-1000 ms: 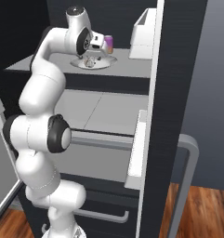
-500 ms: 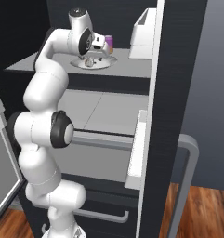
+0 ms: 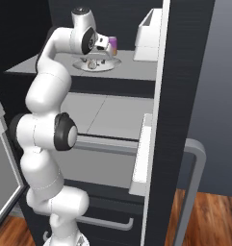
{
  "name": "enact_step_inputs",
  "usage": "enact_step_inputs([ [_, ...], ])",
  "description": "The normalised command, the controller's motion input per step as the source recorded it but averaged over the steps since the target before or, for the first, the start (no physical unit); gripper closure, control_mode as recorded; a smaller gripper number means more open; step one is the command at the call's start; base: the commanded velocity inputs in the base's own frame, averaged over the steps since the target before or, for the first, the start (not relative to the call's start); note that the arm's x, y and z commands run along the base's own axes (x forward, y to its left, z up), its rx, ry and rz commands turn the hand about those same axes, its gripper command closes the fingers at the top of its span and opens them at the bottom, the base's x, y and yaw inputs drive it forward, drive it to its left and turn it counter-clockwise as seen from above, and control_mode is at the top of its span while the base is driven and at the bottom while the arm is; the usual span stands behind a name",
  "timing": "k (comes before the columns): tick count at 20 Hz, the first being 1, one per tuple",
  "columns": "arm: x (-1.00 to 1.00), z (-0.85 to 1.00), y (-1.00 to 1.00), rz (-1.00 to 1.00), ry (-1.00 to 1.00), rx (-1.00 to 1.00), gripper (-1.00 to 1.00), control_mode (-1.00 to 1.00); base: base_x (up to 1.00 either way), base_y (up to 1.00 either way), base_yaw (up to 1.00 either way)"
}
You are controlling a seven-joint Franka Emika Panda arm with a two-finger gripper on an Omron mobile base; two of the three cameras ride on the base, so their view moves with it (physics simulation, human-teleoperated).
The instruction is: Retrieve the fish from the fridge and place it on the saucepan with marinade on the stove.
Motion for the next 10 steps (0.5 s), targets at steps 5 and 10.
enact_step_inputs([
  [5,0.0,-0.14,0.0,0.0,0.01,0.0,-1.0,-1.0,0.0,0.0,0.0],
  [10,0.0,-0.07,0.0,0.0,0.0,0.0,-1.0,-1.0,0.0,0.0,0.0],
])
